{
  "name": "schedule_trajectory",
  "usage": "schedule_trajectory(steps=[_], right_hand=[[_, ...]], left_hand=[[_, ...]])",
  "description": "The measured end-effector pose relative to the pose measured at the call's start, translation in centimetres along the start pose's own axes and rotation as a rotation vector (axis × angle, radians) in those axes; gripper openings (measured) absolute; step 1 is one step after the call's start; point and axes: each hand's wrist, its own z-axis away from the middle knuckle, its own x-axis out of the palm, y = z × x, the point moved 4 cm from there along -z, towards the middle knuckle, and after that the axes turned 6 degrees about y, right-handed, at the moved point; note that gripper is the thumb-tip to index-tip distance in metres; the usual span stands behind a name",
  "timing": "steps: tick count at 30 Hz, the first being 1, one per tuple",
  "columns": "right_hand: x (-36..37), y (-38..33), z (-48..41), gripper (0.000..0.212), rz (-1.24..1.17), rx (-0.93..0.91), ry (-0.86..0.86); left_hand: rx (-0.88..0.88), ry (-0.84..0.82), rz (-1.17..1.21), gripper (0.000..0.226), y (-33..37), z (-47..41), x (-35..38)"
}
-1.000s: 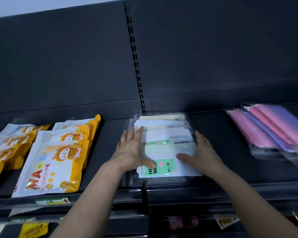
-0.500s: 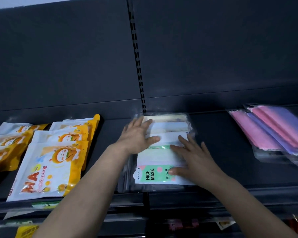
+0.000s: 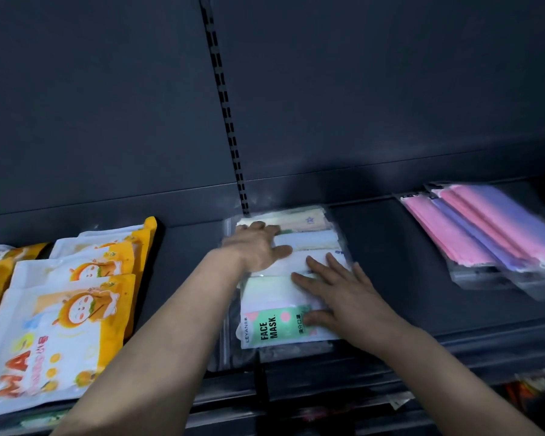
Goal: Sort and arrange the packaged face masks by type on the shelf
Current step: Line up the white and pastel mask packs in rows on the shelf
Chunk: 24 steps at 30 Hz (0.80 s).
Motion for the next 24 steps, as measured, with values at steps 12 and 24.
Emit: schedule_trajectory(steps=[12,24], right_hand=[[-0.3,0.4,-0.6,0.073,-0.008,-0.032,0.0],[-2.3,4.3,-5.2,0.089,-0.242,0.397,0.119]], left_hand=[[0.109,0.092,0.09,0.055,0.6,-1.7,0.2],[-0.23,0.047,0.202,0.09,-1.6,1.5,0.4]])
